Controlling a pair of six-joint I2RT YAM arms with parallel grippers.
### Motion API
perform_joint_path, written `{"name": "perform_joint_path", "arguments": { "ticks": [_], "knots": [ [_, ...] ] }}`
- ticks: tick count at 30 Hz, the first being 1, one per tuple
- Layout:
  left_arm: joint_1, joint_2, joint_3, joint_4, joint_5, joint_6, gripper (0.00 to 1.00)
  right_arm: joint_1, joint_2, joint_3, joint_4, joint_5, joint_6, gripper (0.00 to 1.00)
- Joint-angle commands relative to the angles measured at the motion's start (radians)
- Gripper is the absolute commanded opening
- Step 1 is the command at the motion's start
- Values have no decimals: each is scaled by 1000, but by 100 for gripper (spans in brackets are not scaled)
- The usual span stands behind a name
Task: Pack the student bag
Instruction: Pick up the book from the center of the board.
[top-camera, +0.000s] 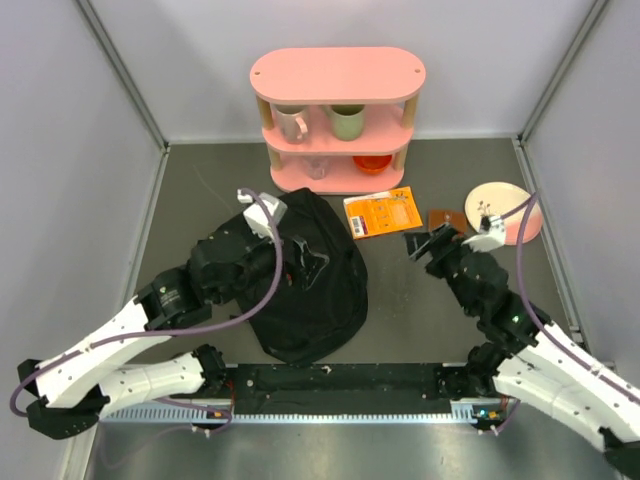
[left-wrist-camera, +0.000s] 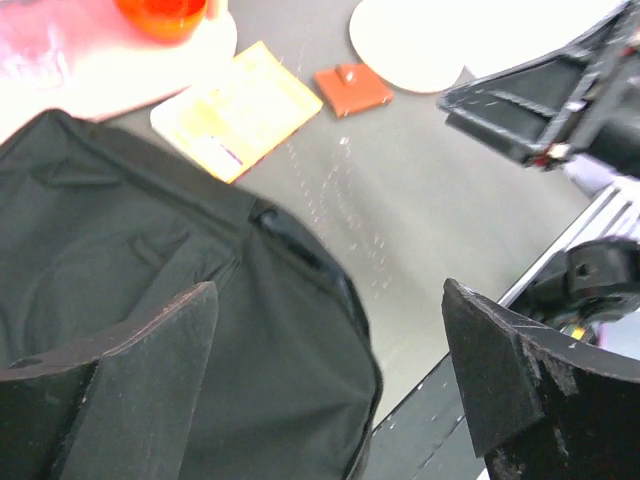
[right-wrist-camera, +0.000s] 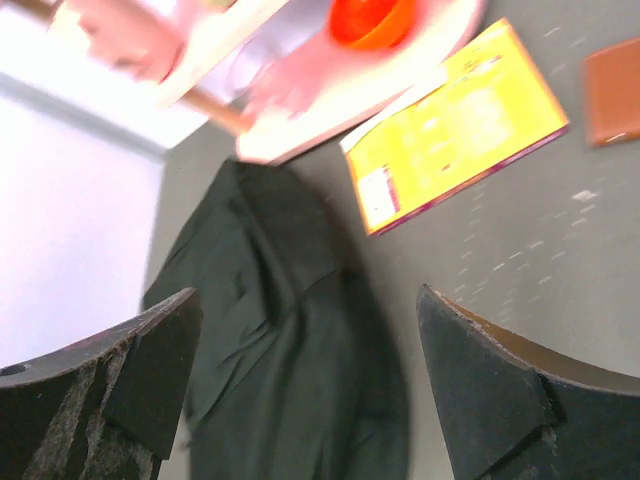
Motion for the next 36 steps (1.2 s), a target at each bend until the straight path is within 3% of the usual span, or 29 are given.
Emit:
{"name": "perform_joint_path", "arguments": {
  "ticks": [1,2,5,9,12,16,21,28,36],
  "knots": [
    [10,-16,67,147,-46,42,99,-303,49,45,-50,-297,-128,88],
    [16,9,79,158,-45,58,99,-442,110,56,-45,-441,-134,88],
    [44,201,157,172,-45,79,99,-622,261,112,-14,-633,-195,88],
    [175,378,220,286,123,24,99,-714,483,244,-2,-759,-259,91],
    [284,484,227,383,314,-74,99,-733,630,325,27,-807,-289,92],
    [333,633,265,500,383,-120,99,-748,776,392,94,-825,-283,92],
    [363,878,392,515,445,-179,95,-767,931,506,113,-845,-289,90],
    [372,1145,547,462,402,-254,93,-773,1044,537,206,-890,-281,89],
    [366,1270,659,312,262,-286,92,-776,1179,619,231,-882,-324,90]
  ]
}}
